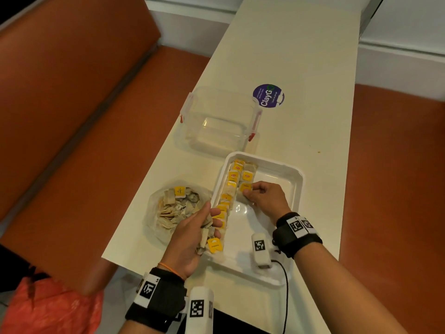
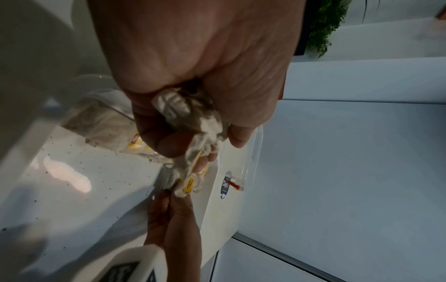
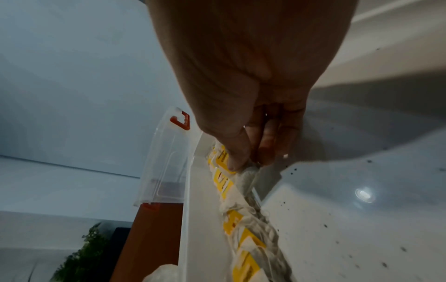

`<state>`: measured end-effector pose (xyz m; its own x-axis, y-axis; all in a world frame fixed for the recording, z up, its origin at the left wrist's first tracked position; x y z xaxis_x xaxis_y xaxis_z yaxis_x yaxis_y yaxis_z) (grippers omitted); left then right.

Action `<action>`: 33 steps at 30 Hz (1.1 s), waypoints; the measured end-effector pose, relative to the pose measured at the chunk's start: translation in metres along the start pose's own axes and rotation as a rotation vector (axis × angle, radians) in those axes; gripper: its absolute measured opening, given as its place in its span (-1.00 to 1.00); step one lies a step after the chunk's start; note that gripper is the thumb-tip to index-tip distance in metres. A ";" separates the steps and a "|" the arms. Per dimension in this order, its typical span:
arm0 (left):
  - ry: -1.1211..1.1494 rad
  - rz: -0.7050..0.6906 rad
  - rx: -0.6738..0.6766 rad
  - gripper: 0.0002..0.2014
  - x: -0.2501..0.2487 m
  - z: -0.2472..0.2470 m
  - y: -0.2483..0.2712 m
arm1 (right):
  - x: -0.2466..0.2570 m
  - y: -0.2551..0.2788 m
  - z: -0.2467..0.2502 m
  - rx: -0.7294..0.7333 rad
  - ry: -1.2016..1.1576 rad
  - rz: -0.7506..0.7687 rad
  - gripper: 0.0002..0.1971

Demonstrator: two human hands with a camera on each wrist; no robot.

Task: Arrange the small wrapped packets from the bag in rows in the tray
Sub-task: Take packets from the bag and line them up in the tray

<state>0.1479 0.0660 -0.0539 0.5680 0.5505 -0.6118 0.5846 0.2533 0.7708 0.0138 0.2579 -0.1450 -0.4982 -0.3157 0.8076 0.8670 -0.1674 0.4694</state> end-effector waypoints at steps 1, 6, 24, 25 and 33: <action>-0.001 0.002 -0.006 -0.49 0.000 0.001 -0.001 | 0.001 -0.004 -0.002 -0.011 0.017 0.005 -0.84; 0.009 0.010 -0.012 -0.52 0.000 0.000 0.000 | 0.011 -0.013 -0.004 -0.084 0.053 0.017 -0.82; 0.018 0.046 -0.029 -0.48 -0.002 -0.005 -0.001 | 0.015 0.008 0.000 -0.183 0.100 0.139 -0.61; 0.016 0.046 -0.030 -0.47 -0.001 -0.005 -0.001 | 0.013 0.009 -0.002 -0.171 0.105 0.163 -0.66; 0.044 0.070 0.003 -0.37 -0.001 -0.006 0.002 | 0.008 0.003 -0.015 -0.186 0.173 0.266 -0.83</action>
<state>0.1452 0.0703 -0.0508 0.5815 0.6015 -0.5477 0.5458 0.2107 0.8110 0.0125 0.2405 -0.1422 -0.2592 -0.5218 0.8127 0.9613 -0.2205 0.1651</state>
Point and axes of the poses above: each hand's wrist, its own y-axis away from the middle knuckle, its own z-axis out of the back of the hand, x = y × z, the point moved 3 cm from there along -y, towards the middle knuckle, and after that the axes turned 11 degrees about -x, right-handed, at the moved point
